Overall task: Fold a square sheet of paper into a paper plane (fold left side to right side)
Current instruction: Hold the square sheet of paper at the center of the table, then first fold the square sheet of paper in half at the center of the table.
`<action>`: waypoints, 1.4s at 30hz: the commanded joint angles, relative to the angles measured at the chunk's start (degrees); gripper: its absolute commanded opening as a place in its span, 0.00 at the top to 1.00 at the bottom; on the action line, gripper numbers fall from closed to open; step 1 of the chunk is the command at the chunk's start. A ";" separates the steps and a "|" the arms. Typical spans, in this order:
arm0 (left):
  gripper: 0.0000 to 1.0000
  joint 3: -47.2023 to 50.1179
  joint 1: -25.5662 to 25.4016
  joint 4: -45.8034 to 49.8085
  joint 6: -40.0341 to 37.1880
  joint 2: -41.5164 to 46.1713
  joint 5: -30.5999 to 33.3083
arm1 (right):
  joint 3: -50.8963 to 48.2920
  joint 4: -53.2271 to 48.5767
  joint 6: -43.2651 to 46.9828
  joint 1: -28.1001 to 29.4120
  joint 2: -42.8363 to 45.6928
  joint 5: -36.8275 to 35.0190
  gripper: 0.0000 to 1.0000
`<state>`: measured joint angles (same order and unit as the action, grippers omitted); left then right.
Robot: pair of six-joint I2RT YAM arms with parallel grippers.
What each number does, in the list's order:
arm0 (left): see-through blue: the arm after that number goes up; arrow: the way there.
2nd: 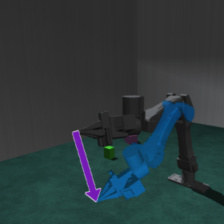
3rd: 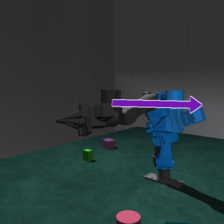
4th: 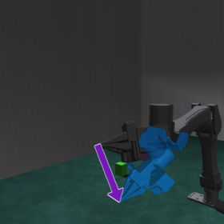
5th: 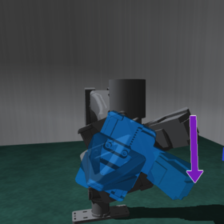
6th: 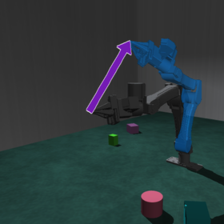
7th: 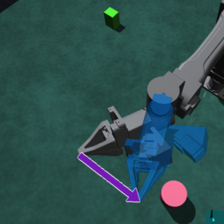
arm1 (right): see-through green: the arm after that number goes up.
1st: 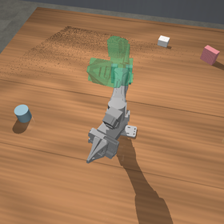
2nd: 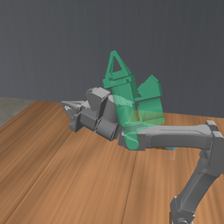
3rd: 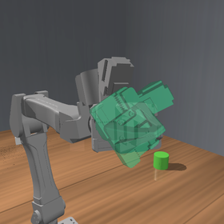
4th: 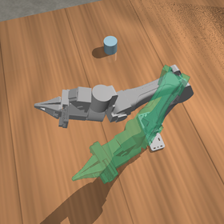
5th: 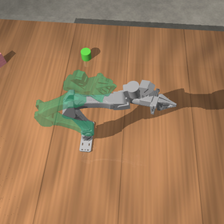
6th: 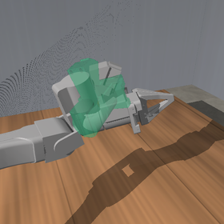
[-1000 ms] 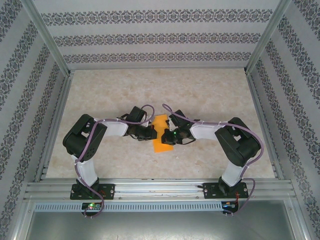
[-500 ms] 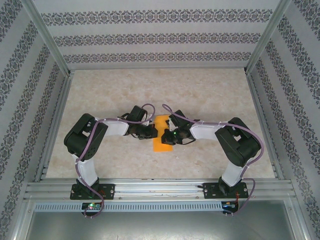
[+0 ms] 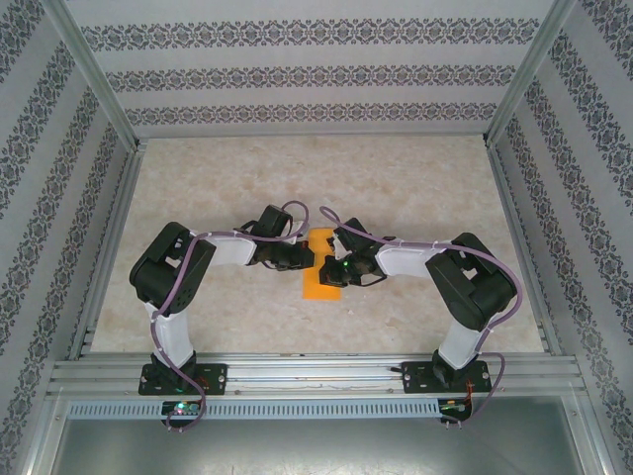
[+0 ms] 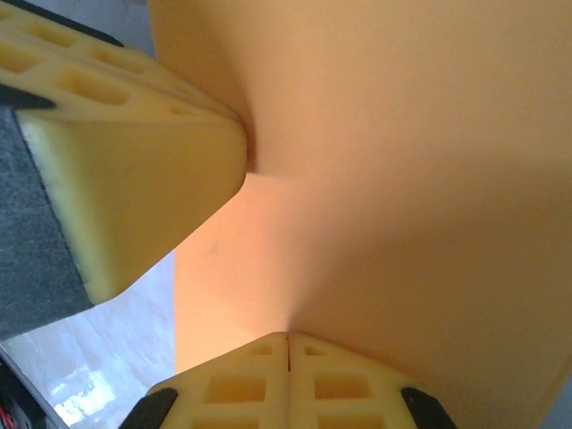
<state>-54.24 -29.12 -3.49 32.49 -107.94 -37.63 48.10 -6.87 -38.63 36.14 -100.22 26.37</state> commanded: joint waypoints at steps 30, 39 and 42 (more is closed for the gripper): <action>0.98 -0.79 1.00 -4.01 -0.42 -2.61 0.84 | 0.42 -16.98 12.98 -2.31 -3.89 -9.71 1.00; 0.99 -0.65 3.38 -4.01 -0.31 -3.70 5.93 | 0.42 -17.99 13.77 -2.62 -4.43 -10.55 1.00; 0.98 -1.11 4.75 -4.64 -0.57 -4.24 7.65 | 0.51 -17.91 14.03 -2.75 -4.71 -10.33 1.00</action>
<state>-54.28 -27.94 -6.35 32.86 -109.69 -38.70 51.35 -15.03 -26.50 34.61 -100.66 24.86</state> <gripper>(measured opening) 0.055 0.046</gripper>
